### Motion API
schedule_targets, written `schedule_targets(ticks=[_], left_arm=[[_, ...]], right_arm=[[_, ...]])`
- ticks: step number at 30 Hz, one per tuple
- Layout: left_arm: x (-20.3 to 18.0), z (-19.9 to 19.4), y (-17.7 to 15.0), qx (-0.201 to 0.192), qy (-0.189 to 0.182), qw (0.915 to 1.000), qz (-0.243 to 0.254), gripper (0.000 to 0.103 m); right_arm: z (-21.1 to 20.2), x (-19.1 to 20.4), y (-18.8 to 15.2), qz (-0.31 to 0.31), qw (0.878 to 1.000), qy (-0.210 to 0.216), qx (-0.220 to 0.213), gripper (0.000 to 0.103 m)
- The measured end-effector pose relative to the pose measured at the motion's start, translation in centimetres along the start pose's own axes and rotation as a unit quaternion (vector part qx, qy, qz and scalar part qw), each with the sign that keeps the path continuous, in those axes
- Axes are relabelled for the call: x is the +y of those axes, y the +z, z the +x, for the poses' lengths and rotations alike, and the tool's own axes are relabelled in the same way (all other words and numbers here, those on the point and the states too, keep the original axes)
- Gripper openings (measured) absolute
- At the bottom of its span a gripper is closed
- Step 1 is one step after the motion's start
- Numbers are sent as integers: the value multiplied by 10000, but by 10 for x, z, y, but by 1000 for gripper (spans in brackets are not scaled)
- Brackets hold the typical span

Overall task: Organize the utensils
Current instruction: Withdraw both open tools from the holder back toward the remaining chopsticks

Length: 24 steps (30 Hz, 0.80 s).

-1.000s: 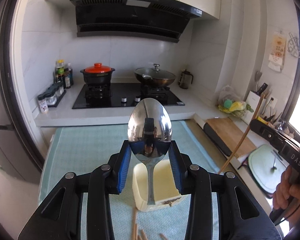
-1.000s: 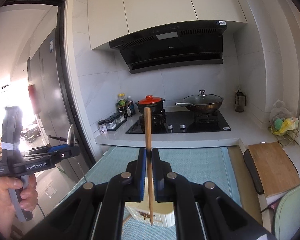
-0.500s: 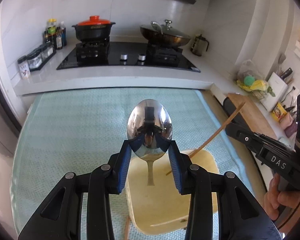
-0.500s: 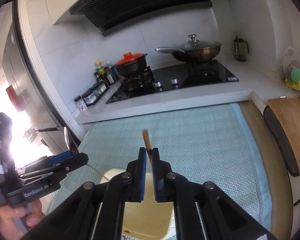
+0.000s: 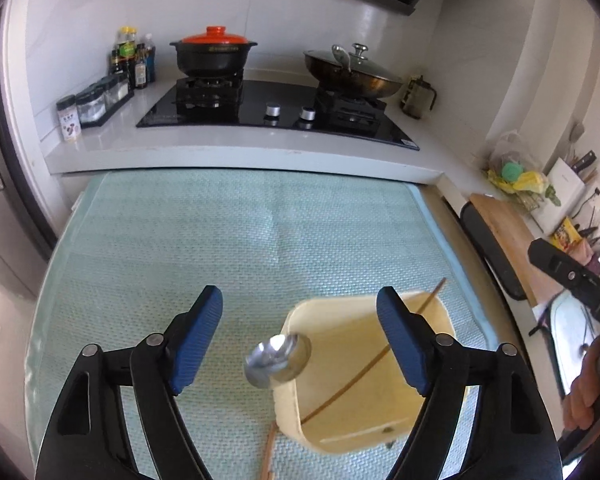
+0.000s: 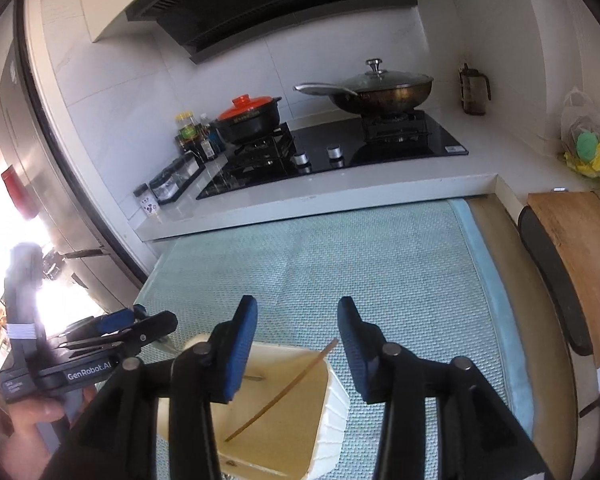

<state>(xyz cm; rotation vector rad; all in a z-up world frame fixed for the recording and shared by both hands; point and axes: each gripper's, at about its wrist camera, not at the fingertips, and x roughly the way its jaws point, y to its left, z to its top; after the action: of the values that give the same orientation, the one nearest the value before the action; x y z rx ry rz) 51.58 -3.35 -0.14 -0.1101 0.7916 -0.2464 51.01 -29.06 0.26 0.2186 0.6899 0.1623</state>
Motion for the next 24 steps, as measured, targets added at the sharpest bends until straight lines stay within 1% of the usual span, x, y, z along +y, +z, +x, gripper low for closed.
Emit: schedule_targets(ticks=[2, 3, 4, 6, 7, 10, 12, 13, 15, 16, 17, 18, 20, 22, 24], left_arm=[[2, -30, -13, -157, 14, 9997, 196, 93], [2, -49, -24, -268, 6, 9991, 323, 95], [5, -67, -34, -377, 4, 9983, 444, 99], [9, -106, -63, -654, 56, 9957, 661, 100], [12, -123, -78, -731, 155, 9943, 756, 100], [25, -161, -125, -639, 261, 9934, 911, 100], [35, -176, -159, -457, 272, 9954, 801, 100], [41, -181, -176, -287, 276, 9967, 708, 100], [53, -187, -210, 23, 234, 9986, 479, 101], [56, -191, -228, 76, 266, 9990, 360, 103], [59, -192, -244, 93, 395, 9989, 236, 103], [61, -192, -260, 135, 494, 9986, 145, 103], [65, -192, -287, 246, 524, 9983, -47, 103], [69, -193, -308, 266, 383, 9984, -317, 103], [71, -190, -322, 319, 255, 9979, -497, 103]], right_arm=[[-32, 6, -7, -164, 9998, -12, -144, 50], [-49, 8, -12, -241, 9995, 6, -190, 56], [-66, 9, -19, -319, 9992, 25, -226, 58], [-99, 10, -37, -459, 9987, 31, -239, 59], [-114, 9, -47, -519, 9984, -13, -225, 59], [-154, 9, -82, -632, 9977, -160, -168, 59], [-177, 9, -108, -764, 9965, -302, -157, 60], [-187, 9, -124, -846, 9954, -423, -168, 62], [-202, 10, -159, -936, 9932, -671, -179, 63], [-208, 9, -178, -937, 9925, -769, -172, 63], [-213, 8, -197, -905, 9923, -828, -155, 63], [-217, 6, -216, -813, 9928, -873, -123, 63], [-219, 0, -254, -456, 9953, -857, -18, 63], [-218, -4, -291, -80, 9966, -807, 167, 63], [-214, -5, -318, 29, 9955, -875, 349, 63]])
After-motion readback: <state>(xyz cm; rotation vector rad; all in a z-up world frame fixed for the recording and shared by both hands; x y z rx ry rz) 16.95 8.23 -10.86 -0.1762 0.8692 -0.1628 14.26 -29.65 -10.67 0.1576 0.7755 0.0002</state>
